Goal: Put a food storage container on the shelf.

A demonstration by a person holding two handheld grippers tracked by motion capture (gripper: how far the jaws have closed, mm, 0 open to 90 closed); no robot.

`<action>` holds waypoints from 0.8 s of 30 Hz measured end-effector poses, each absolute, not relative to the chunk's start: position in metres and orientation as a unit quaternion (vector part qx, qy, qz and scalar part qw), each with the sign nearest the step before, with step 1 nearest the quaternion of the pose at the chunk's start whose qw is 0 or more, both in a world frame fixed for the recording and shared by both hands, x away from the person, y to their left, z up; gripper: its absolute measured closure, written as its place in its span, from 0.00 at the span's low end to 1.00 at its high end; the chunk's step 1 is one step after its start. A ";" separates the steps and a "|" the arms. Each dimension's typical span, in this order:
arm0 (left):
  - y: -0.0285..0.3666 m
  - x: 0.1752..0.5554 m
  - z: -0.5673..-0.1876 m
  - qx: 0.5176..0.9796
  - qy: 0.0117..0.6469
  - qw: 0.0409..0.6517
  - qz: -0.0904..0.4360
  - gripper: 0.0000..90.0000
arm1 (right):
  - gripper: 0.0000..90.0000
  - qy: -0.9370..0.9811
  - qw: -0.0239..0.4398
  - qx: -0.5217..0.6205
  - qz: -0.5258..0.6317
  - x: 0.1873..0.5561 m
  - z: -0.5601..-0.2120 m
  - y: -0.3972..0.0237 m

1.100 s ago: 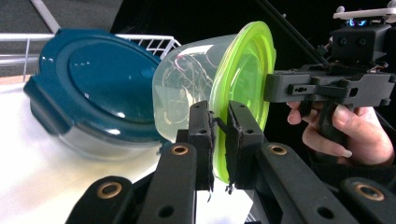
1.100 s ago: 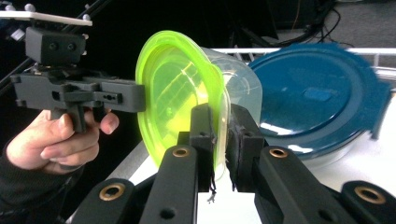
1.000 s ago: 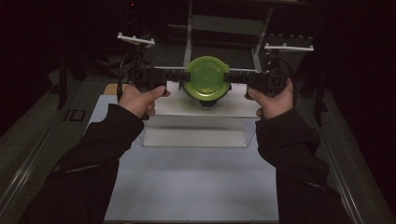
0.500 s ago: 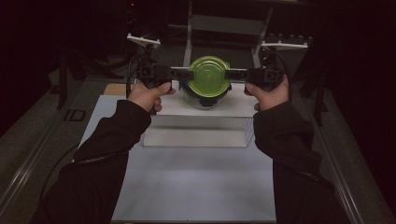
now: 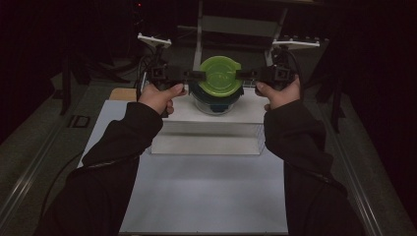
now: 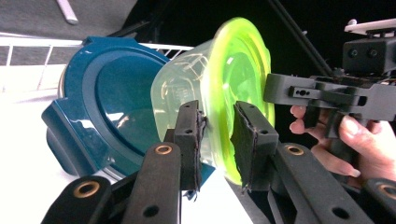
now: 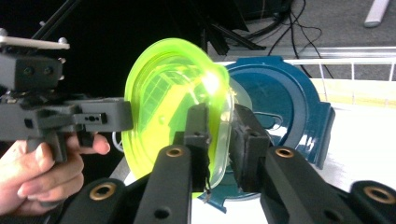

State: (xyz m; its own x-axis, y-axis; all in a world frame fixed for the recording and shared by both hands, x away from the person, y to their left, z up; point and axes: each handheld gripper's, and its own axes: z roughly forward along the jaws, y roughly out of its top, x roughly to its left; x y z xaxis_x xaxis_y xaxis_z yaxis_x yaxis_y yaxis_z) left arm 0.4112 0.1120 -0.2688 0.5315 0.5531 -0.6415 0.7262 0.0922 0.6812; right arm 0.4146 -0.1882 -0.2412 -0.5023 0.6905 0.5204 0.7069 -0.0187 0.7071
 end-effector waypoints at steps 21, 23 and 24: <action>0.112 0.422 -0.268 0.640 0.503 0.580 -0.034 0.52 | 0.62 -0.686 -0.013 -0.520 -0.509 0.440 -0.243 -0.188; 0.113 0.421 -0.267 0.639 0.502 0.582 -0.033 0.52 | 0.60 -0.687 -0.015 -0.516 -0.511 0.439 -0.241 -0.188; 0.116 0.419 -0.266 0.636 0.501 0.586 -0.031 0.52 | 0.58 -0.689 -0.014 -0.514 -0.511 0.438 -0.241 -0.188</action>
